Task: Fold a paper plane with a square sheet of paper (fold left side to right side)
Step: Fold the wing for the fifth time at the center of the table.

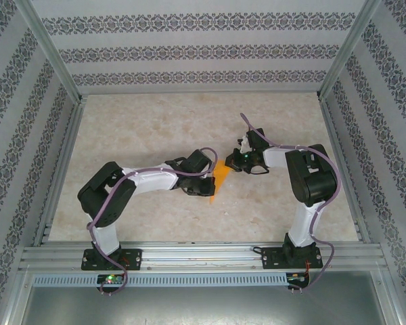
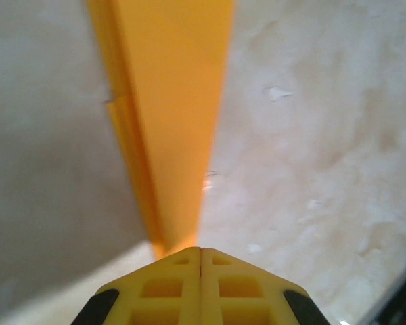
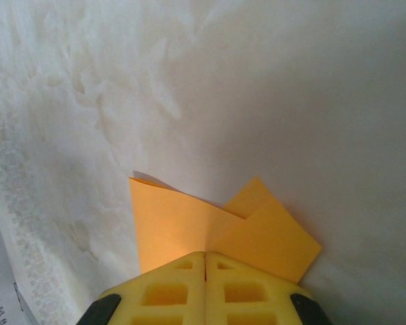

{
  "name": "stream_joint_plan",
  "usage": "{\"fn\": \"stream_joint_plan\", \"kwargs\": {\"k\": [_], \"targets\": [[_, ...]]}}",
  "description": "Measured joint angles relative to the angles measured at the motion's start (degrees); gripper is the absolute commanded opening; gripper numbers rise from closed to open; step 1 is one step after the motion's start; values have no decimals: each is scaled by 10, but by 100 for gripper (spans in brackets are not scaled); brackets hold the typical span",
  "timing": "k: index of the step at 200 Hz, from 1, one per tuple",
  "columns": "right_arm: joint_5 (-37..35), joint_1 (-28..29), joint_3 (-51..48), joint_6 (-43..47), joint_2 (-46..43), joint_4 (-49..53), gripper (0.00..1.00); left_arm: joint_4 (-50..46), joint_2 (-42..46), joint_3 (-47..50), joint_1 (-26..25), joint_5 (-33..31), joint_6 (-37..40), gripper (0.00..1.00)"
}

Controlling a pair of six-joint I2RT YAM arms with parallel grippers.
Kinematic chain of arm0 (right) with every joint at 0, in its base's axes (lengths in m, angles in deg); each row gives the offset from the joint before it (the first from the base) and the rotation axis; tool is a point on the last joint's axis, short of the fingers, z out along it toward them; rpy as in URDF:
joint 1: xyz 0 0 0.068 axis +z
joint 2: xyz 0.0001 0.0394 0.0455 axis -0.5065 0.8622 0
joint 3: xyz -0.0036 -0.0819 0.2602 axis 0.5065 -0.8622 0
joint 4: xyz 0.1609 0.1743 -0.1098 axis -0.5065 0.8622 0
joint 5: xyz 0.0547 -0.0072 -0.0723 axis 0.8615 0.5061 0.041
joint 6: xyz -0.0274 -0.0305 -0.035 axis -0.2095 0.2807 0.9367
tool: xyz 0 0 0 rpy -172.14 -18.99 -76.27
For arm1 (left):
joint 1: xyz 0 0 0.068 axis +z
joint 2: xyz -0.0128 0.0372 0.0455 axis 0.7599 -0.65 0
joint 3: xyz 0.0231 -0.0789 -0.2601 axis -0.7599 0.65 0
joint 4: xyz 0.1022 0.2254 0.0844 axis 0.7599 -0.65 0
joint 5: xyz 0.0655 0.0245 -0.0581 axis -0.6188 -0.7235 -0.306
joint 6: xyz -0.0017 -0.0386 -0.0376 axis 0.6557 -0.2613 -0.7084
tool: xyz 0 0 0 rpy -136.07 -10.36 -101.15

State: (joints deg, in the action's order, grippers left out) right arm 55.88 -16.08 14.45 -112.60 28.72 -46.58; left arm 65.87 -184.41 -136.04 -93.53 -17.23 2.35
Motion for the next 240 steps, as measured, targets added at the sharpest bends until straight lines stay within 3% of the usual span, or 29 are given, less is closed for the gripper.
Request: {"fn": "stream_joint_plan", "kwargs": {"k": [82,240], "targets": [[2,0,-5,0,-1,-10,0,45,-50,-72,6,82,2,0],[-1,0,-3,7,-1,-4,0,54,-125,-97,30,92,31,0]]}}
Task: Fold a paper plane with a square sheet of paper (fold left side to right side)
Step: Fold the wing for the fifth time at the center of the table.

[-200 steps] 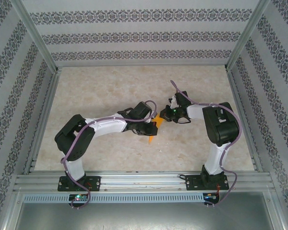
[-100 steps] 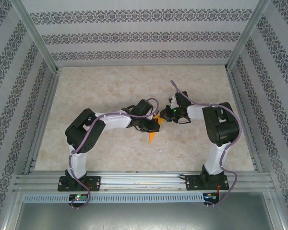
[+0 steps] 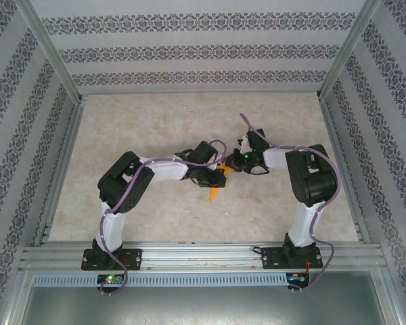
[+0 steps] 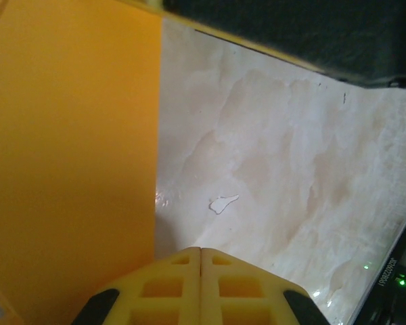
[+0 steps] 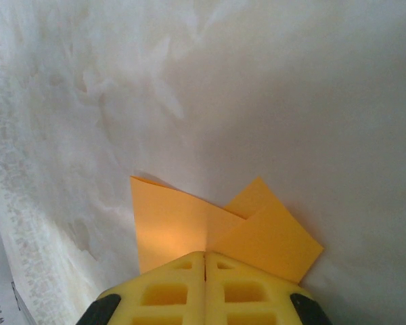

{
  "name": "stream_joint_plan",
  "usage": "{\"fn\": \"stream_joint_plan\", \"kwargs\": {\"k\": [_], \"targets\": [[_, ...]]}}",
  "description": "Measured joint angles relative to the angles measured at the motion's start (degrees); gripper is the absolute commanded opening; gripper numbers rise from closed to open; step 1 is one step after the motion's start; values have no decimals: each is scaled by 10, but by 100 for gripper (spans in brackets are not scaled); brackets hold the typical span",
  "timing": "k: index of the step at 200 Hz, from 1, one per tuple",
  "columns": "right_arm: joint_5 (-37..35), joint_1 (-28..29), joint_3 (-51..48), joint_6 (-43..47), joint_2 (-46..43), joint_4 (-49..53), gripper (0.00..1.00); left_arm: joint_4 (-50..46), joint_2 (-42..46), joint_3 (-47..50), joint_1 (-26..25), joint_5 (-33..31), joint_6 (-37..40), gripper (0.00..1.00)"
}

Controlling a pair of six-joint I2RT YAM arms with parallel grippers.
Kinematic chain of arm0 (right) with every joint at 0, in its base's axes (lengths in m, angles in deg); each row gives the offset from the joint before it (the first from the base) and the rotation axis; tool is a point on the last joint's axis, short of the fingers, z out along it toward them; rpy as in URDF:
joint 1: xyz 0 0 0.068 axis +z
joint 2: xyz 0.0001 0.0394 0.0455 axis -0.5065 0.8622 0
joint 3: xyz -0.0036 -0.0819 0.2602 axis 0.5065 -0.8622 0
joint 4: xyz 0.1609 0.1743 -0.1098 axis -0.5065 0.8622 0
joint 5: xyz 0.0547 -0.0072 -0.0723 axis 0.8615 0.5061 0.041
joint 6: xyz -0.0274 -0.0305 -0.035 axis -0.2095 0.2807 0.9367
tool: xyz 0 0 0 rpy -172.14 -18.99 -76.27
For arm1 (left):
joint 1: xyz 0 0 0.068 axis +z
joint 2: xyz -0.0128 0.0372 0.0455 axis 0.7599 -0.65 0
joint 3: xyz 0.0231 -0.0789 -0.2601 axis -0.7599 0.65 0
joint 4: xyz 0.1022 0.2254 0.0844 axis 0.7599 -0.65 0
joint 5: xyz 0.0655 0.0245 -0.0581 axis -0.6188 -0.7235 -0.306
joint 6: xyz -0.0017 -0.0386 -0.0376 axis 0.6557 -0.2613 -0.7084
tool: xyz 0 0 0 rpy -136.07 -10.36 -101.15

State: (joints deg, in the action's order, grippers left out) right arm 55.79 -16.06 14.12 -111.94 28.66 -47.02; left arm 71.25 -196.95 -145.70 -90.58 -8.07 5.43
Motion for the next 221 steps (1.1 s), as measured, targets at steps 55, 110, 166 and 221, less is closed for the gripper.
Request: {"fn": "stream_joint_plan", "kwargs": {"k": [55,110,166,221], "targets": [[-5,0,20,22,6,34,0,-10,0,5,0,-12,19,0],[-10,1,28,37,9,50,0,-1,4,18,0,-17,38,0],[-9,1,35,40,11,60,0,28,42,77,0,-30,40,0],[-9,1,36,42,12,62,0,22,78,117,0,-43,61,1]]}}
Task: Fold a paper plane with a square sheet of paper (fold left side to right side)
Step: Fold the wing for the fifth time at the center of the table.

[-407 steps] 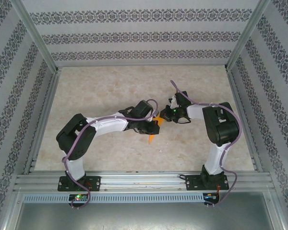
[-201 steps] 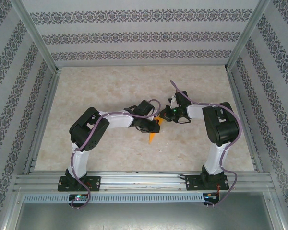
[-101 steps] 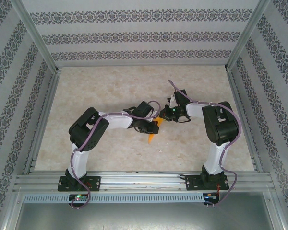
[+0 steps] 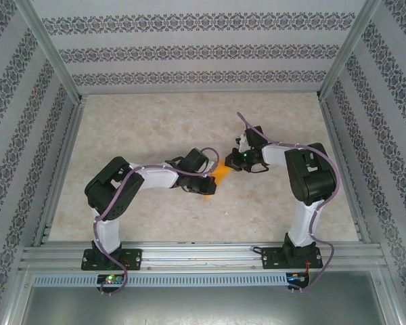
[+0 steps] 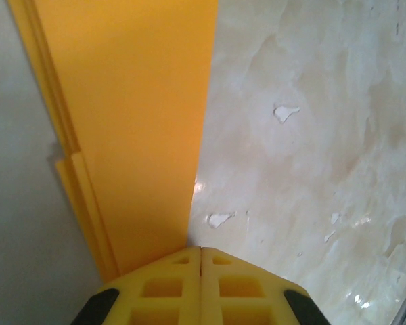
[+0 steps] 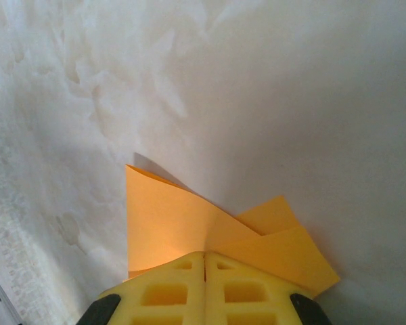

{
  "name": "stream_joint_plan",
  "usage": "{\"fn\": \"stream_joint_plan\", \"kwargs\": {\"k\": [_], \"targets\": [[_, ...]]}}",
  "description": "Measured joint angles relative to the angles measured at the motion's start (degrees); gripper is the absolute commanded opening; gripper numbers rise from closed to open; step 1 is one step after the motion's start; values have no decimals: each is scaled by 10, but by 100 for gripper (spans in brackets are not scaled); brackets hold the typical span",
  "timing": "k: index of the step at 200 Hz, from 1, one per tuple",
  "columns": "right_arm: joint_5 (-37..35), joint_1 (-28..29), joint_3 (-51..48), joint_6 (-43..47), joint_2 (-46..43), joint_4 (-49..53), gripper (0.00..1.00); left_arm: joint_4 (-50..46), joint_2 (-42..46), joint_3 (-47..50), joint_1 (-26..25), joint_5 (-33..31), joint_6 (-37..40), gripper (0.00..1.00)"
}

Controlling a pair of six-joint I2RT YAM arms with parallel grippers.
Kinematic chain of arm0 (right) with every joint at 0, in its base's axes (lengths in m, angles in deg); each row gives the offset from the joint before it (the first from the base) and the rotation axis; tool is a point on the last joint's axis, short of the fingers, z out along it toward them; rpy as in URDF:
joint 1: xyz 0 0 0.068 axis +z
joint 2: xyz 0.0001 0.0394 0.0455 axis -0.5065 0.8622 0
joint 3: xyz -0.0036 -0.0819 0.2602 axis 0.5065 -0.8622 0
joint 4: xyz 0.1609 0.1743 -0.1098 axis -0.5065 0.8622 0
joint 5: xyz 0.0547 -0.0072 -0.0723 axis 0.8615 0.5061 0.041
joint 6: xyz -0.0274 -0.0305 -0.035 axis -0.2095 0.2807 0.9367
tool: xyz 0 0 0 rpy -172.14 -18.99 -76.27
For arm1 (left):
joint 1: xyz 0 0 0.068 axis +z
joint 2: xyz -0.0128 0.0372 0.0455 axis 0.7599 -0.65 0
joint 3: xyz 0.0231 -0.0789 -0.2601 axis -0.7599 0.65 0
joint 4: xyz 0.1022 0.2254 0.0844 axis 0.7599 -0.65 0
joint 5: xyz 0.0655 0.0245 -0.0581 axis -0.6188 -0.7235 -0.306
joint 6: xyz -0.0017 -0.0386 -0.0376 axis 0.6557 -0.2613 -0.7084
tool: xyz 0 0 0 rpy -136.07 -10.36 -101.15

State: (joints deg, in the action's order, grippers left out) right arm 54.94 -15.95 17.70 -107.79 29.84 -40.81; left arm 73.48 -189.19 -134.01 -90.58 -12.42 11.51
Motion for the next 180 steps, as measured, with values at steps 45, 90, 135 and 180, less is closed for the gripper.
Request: {"fn": "stream_joint_plan", "kwargs": {"k": [45,90,135,180], "targets": [[0,0,1,0,0,1,0,-34,4,-9,3,-8,24,1],[0,0,3,1,0,3,0,-67,15,-9,4,-16,65,3],[-1,0,13,4,3,18,0,-94,45,19,4,-17,97,4],[-32,0,53,25,3,86,5,-94,117,78,7,-12,100,7]]}}
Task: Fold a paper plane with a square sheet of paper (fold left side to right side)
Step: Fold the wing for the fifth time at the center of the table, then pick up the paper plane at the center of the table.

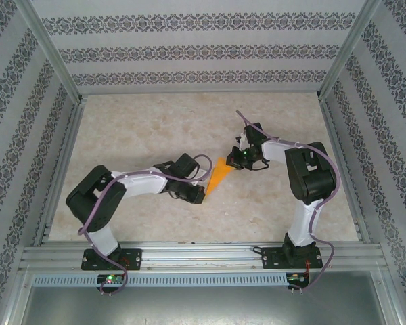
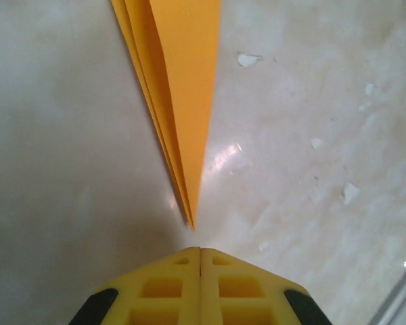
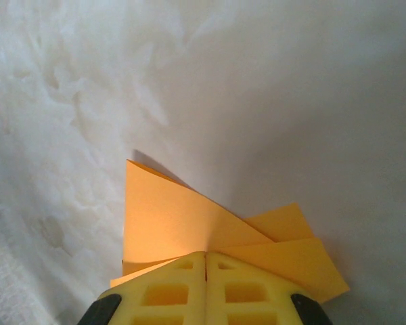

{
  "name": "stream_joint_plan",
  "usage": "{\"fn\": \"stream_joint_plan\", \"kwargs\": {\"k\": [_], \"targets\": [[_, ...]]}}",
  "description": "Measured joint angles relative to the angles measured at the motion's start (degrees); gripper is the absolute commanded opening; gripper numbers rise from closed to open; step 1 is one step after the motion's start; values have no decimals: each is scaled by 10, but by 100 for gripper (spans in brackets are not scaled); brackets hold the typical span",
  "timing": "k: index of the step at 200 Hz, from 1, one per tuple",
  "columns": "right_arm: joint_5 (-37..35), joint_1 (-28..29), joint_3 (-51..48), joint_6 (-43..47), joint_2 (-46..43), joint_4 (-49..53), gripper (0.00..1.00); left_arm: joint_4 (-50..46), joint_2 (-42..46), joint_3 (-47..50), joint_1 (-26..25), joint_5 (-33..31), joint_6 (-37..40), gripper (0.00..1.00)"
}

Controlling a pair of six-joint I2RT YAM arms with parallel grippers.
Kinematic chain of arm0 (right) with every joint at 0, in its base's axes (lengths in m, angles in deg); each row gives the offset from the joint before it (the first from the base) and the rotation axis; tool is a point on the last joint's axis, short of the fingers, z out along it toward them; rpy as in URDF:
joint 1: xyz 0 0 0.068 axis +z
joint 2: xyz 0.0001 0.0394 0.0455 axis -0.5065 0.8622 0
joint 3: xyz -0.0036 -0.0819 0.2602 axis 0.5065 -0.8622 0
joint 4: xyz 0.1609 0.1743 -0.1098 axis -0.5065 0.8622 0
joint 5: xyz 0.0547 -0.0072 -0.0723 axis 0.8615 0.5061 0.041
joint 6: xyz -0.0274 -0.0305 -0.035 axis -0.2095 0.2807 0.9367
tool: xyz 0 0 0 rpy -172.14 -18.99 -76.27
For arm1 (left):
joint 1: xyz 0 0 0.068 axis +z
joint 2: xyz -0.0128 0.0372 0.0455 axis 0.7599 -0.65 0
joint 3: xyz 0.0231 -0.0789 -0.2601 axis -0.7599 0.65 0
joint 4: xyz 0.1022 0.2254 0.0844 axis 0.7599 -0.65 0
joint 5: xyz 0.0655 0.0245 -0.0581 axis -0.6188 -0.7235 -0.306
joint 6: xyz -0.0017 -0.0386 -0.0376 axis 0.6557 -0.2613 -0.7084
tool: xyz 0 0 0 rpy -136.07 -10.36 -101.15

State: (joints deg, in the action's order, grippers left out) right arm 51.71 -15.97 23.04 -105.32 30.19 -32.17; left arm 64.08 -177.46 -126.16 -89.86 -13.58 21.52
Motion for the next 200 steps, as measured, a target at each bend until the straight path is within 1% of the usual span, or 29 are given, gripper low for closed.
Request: {"fn": "stream_joint_plan", "kwargs": {"k": [8,25,39,49,54,57,63,71,74,79,93,113,120,138,154,185,200], "targets": [[-8,0,13,6,0,18,10,2,21,9,4,2,0,8],[-28,0,48,17,-2,52,22,13,72,27,15,3,-3,14],[-49,1,71,27,-15,74,35,37,115,44,28,0,-10,17],[-68,3,82,34,-31,90,43,54,146,56,37,-8,-14,24],[-82,7,85,35,-43,97,47,63,160,63,41,-15,-17,31],[-89,8,86,33,-49,101,50,66,169,66,43,-18,-17,33],[-106,12,86,33,-65,108,53,75,186,73,47,-28,-22,35],[-127,19,86,30,-86,118,56,86,207,82,53,-45,-25,37],[-136,23,86,31,-94,122,56,92,216,86,54,-53,-26,38],[-147,30,86,26,-106,126,61,100,230,93,58,-64,-26,42],[-172,55,86,15,-132,138,63,122,264,112,65,-99,-29,54],[-206,94,86,-17,-147,157,70,157,308,142,75,-154,-34,69],[-219,107,86,-33,-147,166,71,165,319,151,78,-173,-35,72],[-261,144,92,-88,-144,204,72,174,342,170,88,-216,-39,77],[-299,174,119,-140,-132,245,73,175,353,181,97,-242,-40,78],[-379,226,223,-229,-79,335,71,170,361,187,104,-275,-38,79],[-409,243,284,-261,-36,382,67,167,366,190,106,-286,-37,80]]}}
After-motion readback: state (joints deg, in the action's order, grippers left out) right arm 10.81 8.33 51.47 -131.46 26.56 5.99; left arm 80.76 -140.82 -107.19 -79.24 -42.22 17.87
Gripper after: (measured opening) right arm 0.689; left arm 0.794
